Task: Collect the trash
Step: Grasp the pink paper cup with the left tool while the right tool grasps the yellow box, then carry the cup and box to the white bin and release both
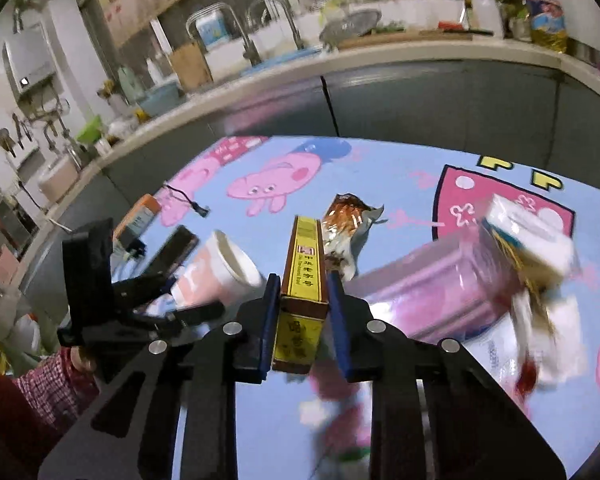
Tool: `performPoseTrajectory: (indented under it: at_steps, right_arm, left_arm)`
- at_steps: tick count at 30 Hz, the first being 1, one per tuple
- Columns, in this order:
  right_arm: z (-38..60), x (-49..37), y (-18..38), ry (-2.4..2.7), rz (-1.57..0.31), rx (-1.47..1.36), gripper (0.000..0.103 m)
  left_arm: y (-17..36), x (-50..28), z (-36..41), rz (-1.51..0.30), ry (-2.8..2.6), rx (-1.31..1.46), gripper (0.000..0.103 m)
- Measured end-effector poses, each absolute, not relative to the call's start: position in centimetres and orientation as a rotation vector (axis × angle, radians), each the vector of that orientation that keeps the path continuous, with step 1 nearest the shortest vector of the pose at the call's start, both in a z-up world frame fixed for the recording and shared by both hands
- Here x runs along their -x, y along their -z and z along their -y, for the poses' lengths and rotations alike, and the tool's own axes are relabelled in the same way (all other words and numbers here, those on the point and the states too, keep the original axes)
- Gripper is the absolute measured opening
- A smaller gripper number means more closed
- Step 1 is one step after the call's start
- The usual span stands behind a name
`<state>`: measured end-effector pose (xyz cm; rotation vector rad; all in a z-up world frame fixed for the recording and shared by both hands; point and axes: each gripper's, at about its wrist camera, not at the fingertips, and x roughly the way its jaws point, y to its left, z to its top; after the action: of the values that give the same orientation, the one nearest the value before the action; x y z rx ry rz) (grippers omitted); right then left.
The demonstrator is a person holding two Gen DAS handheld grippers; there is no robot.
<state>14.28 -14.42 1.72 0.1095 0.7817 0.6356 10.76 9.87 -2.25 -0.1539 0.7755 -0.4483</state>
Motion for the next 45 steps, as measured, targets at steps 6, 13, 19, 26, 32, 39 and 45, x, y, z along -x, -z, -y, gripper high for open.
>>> performPoseTrajectory:
  at_steps: [6,13,19,26,32,39,45]
  right_arm:
    - [16.9,-6.1,-2.0,-0.601,-0.598,-0.119,0.023]
    - [22.5,1.1,-1.8,-0.384,-0.490,-0.117,0.023]
    - [33.0,4.8,-1.9,-0.068,-0.397,-0.277,0.023]
    - [41.8,7.4,1.2,0.111,-0.371,-0.415,0.023]
    - [49.5,9.6,3.4,0.269,-0.355,-0.490,0.023]
    - [58.9,8.1,5.7,0.398,-0.408,-0.604,0.023]
    - [61.6,5.3,6.7,0.457,-0.475,-0.558,0.042]
  left_arm:
    - [-2.8,-4.7,-10.9,-0.573,0.538,0.125,0.067]
    - [-7.6,-0.2,-6.8,-0.408,0.728,0.008,0.068]
    - [-8.9,-1.6,1.1,-0.461,0.948,-0.003,0.068]
    - [-5.9,-3.5,16.4,-0.655,1.104,-0.102,0.068]
    - [-2.6,-7.0,30.4,-0.858,1.181,-0.204,0.068]
    - [0.3,-8.8,42.3,-0.992,1.235,-0.271,0.069]
    - [2.5,-10.4,48.8,-1.020,1.153,-0.342,0.085]
